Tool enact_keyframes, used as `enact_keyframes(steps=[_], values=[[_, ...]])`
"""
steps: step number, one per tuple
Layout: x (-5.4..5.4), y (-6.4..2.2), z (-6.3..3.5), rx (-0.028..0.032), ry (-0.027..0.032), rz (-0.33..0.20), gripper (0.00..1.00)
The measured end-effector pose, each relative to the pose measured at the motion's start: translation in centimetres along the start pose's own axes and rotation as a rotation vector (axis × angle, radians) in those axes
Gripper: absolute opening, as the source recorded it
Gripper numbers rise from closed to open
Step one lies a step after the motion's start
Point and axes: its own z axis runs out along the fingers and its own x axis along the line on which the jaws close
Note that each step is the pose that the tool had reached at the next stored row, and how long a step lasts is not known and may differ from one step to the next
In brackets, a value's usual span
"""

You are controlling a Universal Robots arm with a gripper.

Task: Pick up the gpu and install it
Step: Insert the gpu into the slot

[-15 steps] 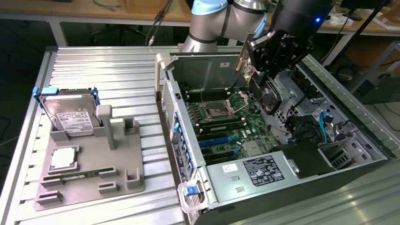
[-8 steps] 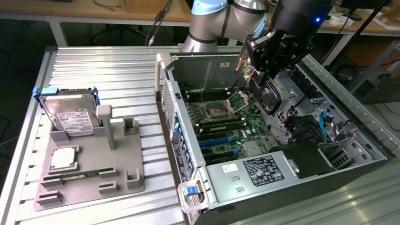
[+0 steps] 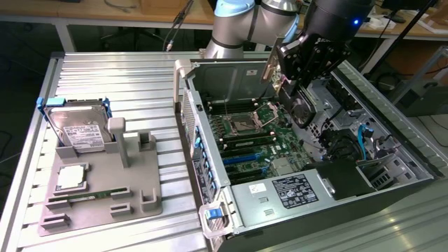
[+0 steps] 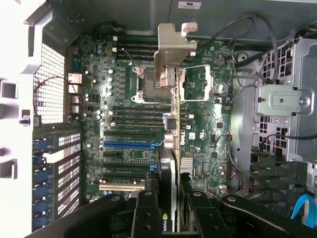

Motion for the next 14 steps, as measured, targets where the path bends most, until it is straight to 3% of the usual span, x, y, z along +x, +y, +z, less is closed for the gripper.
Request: enact_keyframes(steps=[14], values=[[0.0, 0.02, 0.0, -0.0004, 0.0007, -0.021, 0.27]])
